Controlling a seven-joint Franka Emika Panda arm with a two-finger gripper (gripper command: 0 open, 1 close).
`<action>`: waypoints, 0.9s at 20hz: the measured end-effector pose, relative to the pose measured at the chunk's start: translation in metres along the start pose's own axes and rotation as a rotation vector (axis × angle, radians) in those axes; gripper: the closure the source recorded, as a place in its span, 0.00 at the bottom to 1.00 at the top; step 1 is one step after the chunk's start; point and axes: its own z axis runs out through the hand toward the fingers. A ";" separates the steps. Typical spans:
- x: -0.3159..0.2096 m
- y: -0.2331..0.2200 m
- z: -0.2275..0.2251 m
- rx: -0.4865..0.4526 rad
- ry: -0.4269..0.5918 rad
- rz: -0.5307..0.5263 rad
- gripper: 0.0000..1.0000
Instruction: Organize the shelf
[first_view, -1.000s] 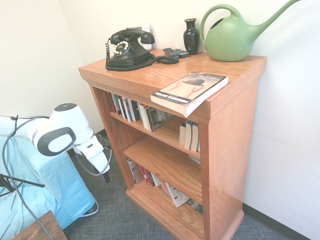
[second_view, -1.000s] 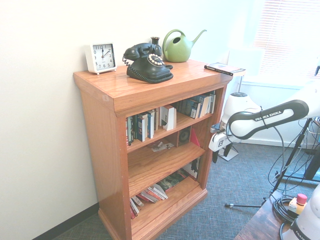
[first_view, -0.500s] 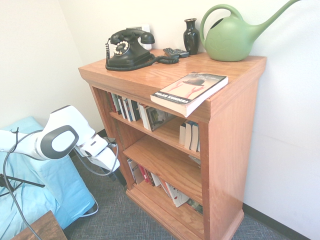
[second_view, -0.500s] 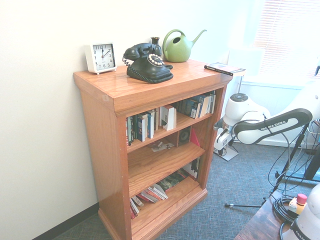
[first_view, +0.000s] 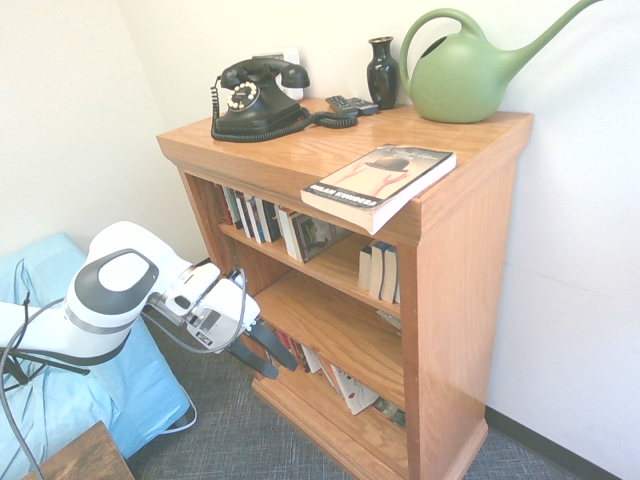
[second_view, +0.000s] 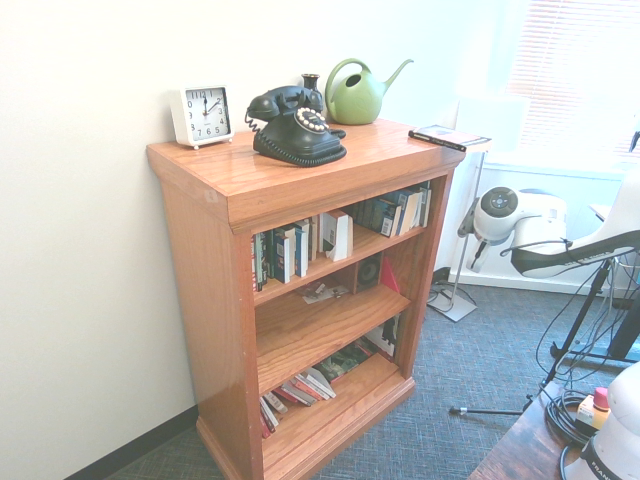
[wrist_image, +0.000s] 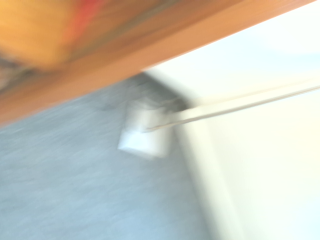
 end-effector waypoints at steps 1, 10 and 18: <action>0.013 0.011 -0.002 -0.026 0.051 -0.013 0.00; 0.091 0.048 -0.045 -0.200 0.517 -0.150 0.00; 0.107 0.043 -0.047 -0.150 0.669 -0.199 0.00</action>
